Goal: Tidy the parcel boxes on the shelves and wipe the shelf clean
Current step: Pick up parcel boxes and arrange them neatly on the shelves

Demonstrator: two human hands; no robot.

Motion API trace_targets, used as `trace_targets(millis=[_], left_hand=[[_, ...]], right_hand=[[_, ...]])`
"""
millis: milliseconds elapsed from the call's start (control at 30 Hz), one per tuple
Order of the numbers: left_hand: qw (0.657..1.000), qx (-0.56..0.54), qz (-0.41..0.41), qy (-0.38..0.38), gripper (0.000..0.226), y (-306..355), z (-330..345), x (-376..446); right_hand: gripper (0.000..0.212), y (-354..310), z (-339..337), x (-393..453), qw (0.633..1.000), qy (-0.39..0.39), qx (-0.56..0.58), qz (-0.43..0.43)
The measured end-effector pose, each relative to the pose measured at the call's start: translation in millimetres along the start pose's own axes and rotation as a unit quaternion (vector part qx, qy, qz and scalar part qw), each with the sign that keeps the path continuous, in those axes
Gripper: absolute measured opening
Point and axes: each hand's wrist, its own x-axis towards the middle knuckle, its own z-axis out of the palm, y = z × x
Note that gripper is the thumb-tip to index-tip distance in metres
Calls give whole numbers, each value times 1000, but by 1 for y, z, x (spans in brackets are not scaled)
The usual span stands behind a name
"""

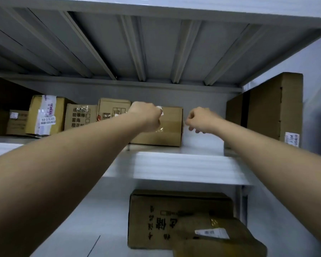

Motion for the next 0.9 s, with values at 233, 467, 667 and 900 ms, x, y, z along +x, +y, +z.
trace_targets(millis=[233,467,667,900], left_hand=[[993,-117,11,29,27,12,-45,-30],[964,-251,30,79,24,28,-56,-89],[938,-275,55,203,23,47,-50,-142],[910,-295,96,276,19,77,-20,-193]], right_hand=[[23,-12,-40,-62,999,31,-14,-8],[18,-27,-37,-130,995,89,-40,17],[24,-30,-16,-194,979,196,-48,16],[17,-3,16,-250,966,250,-60,-36]])
